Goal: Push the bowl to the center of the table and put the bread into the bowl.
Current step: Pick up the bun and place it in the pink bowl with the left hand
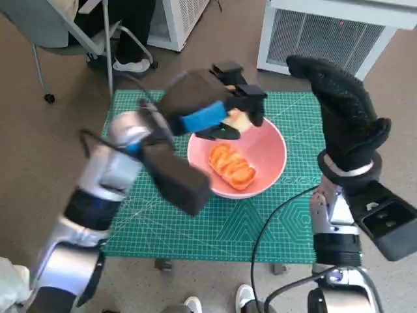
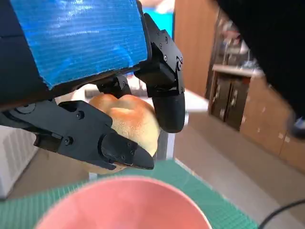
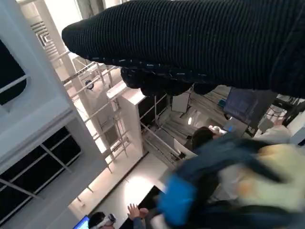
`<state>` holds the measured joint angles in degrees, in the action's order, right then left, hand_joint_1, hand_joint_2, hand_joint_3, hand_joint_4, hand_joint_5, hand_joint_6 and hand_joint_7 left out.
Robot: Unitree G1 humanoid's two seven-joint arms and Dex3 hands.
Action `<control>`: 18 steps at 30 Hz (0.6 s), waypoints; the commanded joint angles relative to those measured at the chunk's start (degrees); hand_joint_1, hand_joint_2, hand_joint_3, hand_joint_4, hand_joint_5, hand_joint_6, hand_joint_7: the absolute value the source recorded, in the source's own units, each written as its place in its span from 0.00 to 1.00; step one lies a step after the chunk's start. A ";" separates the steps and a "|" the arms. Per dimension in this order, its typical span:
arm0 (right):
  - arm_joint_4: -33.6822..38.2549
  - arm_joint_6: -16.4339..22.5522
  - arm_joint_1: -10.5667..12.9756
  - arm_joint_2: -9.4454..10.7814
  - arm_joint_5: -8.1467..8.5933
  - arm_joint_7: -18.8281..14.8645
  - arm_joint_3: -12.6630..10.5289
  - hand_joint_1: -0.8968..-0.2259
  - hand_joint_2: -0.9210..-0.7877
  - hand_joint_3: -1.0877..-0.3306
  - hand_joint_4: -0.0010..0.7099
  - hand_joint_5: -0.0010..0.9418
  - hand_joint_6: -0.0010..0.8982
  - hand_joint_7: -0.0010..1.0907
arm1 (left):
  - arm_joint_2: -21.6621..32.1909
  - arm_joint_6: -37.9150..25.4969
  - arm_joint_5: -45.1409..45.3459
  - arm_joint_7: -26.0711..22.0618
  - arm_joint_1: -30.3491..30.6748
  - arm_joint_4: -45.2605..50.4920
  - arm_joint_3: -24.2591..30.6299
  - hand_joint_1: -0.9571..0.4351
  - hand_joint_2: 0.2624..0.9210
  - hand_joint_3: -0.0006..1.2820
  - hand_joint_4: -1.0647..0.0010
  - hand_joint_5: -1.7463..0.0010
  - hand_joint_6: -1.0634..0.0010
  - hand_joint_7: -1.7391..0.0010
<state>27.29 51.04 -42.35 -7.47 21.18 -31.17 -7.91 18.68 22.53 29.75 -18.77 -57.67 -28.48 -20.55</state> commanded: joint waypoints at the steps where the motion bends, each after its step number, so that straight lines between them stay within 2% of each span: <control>1: 0.36 -0.41 0.73 0.02 0.18 -0.36 0.02 0.49 0.00 0.32 0.00 0.52 0.00 0.62 | -2.73 -1.74 1.75 1.29 -2.25 -5.82 -1.86 0.69 1.00 0.10 0.44 0.33 0.46 0.25; 3: 0.31 -0.55 0.82 -0.06 0.25 -0.40 0.00 0.48 0.00 0.32 0.00 0.52 0.00 0.62 | -3.62 -2.56 2.50 1.17 -2.73 -8.21 -2.74 0.69 1.00 0.18 0.57 0.26 0.53 0.19; 4: 0.27 -0.62 0.87 -0.07 0.28 -0.42 0.00 0.48 0.00 0.32 0.00 0.52 0.00 0.62 | -3.96 -2.92 2.84 1.08 -2.94 -9.19 -3.10 0.67 0.98 0.17 0.60 0.36 0.57 0.27; 5: 0.16 -0.75 0.96 -0.11 0.34 -0.42 -0.01 0.48 0.00 0.32 0.00 0.52 0.00 0.62 | -4.44 -3.59 3.13 0.61 -3.22 -10.44 -3.57 0.64 0.98 0.14 0.59 0.56 0.58 0.45; 6: 0.08 -0.84 1.02 -0.12 0.35 -0.40 0.00 0.48 0.00 0.32 0.00 0.52 0.00 0.62 | -4.74 -4.00 3.29 0.30 -3.43 -11.33 -3.88 0.61 0.99 0.12 0.60 0.65 0.59 0.53; 7: -0.08 -0.93 1.11 -0.14 0.29 -0.32 0.00 0.48 0.00 0.32 0.00 0.52 0.00 0.62 | -5.08 -4.71 3.42 -0.41 -3.65 -12.28 -4.31 0.56 0.99 0.08 0.63 0.82 0.60 0.72; 9: -0.34 -1.02 1.29 -0.16 0.13 -0.18 0.01 0.48 0.00 0.32 0.00 0.52 0.00 0.62 | -5.41 -5.99 3.88 -1.63 -3.91 -13.35 -5.12 0.52 1.00 0.05 0.68 0.91 0.61 0.83; 13: -0.88 -1.26 1.67 -0.19 -0.08 0.04 0.00 0.48 0.00 0.32 0.00 0.51 0.00 0.62 | -5.11 -8.28 4.86 -4.35 -3.74 -13.04 -6.31 0.44 1.00 0.04 0.81 0.98 0.67 0.94; 18: -1.64 -1.73 2.10 -0.36 0.02 0.14 -0.13 0.47 0.00 0.32 0.00 0.51 0.00 0.61 | -3.73 -8.09 4.82 -6.05 -3.09 -11.32 -6.58 0.38 1.00 0.04 0.92 1.00 0.73 0.98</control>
<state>26.10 50.03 -41.63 -7.55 21.14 -31.13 -7.94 13.71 14.19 34.18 -23.90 -59.75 -41.44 -26.83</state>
